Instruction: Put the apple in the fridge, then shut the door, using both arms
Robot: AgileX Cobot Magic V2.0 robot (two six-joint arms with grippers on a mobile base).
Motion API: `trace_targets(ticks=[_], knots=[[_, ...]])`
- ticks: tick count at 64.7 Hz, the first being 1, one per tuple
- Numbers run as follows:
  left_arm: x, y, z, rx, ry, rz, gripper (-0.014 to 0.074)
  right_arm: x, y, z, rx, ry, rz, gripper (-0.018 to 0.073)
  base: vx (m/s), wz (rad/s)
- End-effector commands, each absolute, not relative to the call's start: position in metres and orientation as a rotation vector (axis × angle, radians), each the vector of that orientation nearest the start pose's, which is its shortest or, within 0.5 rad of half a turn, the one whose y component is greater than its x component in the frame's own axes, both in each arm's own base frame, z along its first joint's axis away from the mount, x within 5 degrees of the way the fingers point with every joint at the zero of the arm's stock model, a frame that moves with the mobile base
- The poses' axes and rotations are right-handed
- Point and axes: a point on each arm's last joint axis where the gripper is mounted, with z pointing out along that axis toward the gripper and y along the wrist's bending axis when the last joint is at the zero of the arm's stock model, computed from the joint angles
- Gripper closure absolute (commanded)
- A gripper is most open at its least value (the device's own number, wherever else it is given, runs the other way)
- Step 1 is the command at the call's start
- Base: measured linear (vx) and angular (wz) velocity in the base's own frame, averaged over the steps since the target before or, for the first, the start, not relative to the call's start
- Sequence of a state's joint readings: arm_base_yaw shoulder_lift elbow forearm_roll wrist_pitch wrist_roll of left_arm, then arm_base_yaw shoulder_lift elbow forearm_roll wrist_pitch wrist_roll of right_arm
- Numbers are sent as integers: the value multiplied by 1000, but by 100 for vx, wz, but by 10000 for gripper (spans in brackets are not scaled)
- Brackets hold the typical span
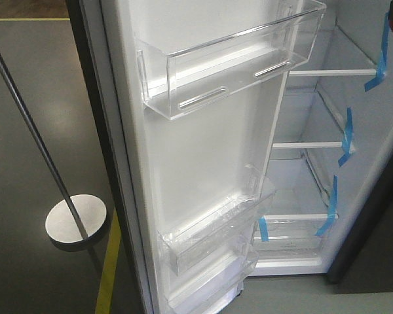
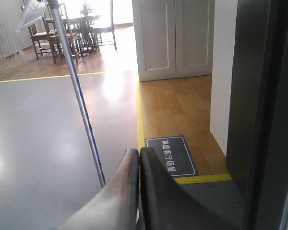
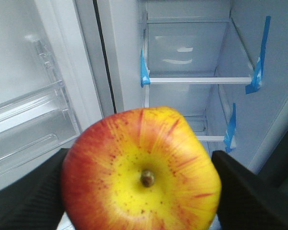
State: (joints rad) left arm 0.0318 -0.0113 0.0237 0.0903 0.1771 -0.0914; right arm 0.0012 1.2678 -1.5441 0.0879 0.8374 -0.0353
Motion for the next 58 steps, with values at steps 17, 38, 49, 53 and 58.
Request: trace_targets(ticks=[17, 38, 49, 53, 58], knots=[[55, 2, 203, -39, 1565, 20, 602, 252, 6, 495, -17, 1906, 75, 374, 0, 0], [55, 2, 203, -39, 1565, 20, 602, 252, 6, 495, -17, 1906, 75, 374, 0, 0], [55, 2, 203, -39, 1565, 20, 602, 252, 6, 495, -17, 1906, 75, 374, 0, 0], [55, 2, 203, -39, 1565, 20, 602, 252, 6, 495, -17, 1906, 75, 374, 0, 0], [55, 2, 203, -39, 1565, 20, 602, 252, 6, 495, -17, 1906, 75, 374, 0, 0]])
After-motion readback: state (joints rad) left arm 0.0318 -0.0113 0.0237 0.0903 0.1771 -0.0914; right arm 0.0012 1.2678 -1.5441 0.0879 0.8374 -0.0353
